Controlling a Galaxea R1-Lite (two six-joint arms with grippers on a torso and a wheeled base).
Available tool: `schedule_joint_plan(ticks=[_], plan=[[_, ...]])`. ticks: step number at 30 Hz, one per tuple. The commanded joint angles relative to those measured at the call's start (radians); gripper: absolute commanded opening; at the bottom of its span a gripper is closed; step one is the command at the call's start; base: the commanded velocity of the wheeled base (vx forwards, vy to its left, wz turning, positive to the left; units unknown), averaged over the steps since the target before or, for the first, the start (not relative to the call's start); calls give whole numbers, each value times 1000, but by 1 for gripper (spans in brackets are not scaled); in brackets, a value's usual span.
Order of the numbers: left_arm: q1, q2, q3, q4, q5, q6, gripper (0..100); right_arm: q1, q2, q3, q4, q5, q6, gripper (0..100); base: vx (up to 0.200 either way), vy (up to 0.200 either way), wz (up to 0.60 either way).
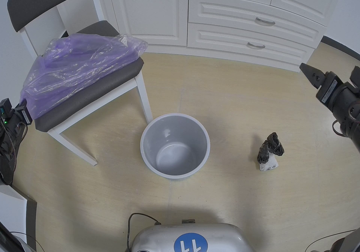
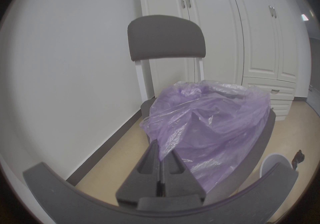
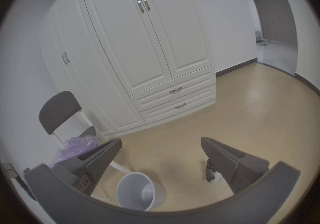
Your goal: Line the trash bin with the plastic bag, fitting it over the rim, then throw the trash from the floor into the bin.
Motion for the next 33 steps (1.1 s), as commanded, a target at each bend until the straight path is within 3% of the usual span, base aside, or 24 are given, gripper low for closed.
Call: schedule_joint_plan(ticks=[1,3,8,10,15,19,24,29,30,33], plan=[[0,-130,43,-3,-8,-1,0,91,153,-21,-126,-71,-83,100,0,0,0],[-7,-187,63,1,-22,7,0,97,179,-25,-241,-68,-219,100,0,0,0],[-69,-231,58,35,-19,45,0,82,184,116,-454,-75,-319,100,0,0,0],[-74,-250,68,64,-14,57,0,62,181,166,-557,-75,-425,100,0,0,0],[-73,-256,63,67,-13,60,0,54,158,216,-730,-50,-557,100,0,0,0],[-65,-273,60,72,-14,60,0,59,153,229,-750,-4,-572,100,0,0,0],[-74,-268,39,72,-17,59,0,82,150,232,-741,-2,-590,100,0,0,0],[-137,-262,16,72,-8,59,0,68,104,266,-729,-5,-689,100,0,0,0],[-163,-259,20,72,-1,59,0,64,47,328,-666,-12,-750,100,0,0,0],[-206,-263,31,72,13,62,0,67,-71,377,-558,11,-799,100,0,0,0]])
